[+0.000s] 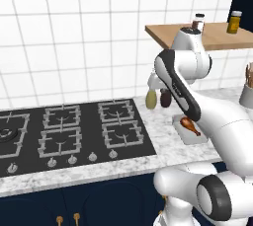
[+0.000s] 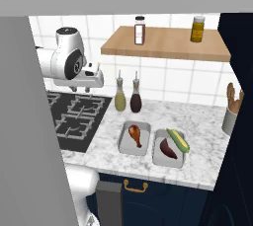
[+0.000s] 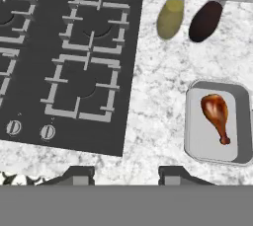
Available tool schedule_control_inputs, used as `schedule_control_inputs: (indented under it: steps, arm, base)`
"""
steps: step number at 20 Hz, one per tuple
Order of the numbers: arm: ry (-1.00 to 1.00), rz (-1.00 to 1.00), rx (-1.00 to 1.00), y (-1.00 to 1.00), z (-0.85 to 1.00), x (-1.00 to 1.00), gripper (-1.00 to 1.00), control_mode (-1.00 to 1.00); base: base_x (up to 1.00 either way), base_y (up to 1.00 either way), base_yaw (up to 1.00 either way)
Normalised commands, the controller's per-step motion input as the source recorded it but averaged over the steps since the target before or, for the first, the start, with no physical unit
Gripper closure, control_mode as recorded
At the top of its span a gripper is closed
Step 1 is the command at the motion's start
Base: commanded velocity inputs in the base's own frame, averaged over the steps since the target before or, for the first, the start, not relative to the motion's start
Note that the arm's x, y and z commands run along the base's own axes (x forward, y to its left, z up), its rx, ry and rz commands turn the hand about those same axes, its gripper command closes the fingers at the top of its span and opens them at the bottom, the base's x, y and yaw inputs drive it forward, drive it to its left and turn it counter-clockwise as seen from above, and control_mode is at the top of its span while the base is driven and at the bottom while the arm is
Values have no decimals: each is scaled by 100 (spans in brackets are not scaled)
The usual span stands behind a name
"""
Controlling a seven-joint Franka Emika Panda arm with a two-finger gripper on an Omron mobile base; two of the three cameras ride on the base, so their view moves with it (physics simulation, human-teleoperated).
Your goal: Take the meat container that has the chicken drumstick and place it on the second highest rack of the freezer. Then take the vegetable container that has the potato and corn and place it on the highest rack of the freezer.
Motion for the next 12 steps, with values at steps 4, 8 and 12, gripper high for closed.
schedule_control_inputs:
  steps: [4,8,12]
  arm:
    - [-20,-5,2,-34,-14,-17,-100,-100]
    - [-21,-16,7,-87,-55,-23,-100,-100]
    - [-18,-10,6,-82,-57,-23,-100,-100]
  base:
    - [0,0,0]
    - [0,0,0]
    - [0,0,0]
